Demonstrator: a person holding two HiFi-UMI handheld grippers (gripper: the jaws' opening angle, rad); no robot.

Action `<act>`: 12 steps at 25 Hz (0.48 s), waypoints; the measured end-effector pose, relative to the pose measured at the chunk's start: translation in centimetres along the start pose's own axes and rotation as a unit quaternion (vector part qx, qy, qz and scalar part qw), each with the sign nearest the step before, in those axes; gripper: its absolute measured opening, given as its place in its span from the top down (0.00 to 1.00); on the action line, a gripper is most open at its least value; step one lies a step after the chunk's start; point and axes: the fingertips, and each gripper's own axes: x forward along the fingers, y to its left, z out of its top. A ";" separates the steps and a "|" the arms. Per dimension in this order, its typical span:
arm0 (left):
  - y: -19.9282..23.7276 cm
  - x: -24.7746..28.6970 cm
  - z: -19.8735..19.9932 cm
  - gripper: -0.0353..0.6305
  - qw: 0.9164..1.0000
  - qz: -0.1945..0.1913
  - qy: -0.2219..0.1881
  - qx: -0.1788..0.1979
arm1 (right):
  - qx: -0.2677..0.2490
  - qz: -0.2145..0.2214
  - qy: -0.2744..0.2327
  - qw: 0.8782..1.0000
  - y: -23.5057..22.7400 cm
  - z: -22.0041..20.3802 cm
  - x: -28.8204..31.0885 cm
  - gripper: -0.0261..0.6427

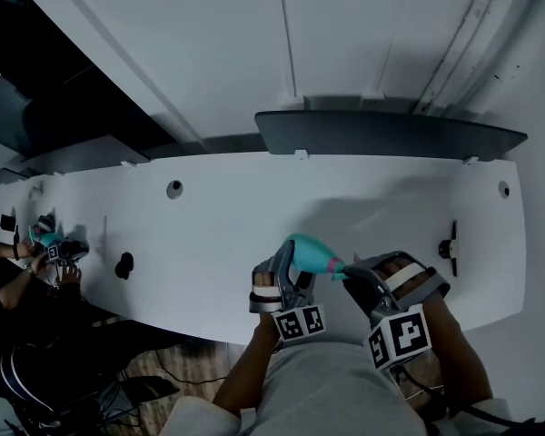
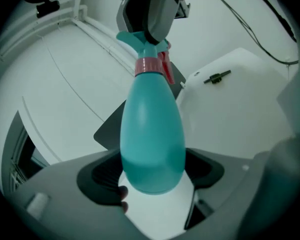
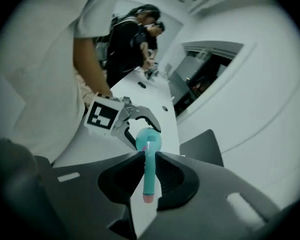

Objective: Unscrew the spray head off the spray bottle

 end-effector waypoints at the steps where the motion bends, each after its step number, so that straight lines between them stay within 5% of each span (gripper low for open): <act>1: -0.1 -0.1 -0.1 0.38 1.000 -0.001 0.001 -0.005 | -0.033 0.001 0.009 0.999 0.2 0.0 0.0 0.86; 5: 0.1 0.0 -0.3 0.38 1.000 0.000 0.009 -0.027 | -0.042 -0.024 0.005 0.999 -0.3 0.4 0.1 0.85; 8: 0.6 0.2 -1.1 0.38 0.997 0.004 0.024 -0.067 | 0.042 -0.060 -0.052 0.996 -1.7 1.5 -0.4 0.74; 10: 1.1 0.4 -1.6 0.38 0.994 0.013 0.031 -0.101 | 0.168 -0.060 -0.119 0.977 -2.9 2.4 -1.6 0.49; 12: 1.6 0.5 -2.0 0.38 0.992 0.025 0.032 -0.116 | 0.300 -0.064 -0.190 0.933 -4.5 3.0 -3.1 0.46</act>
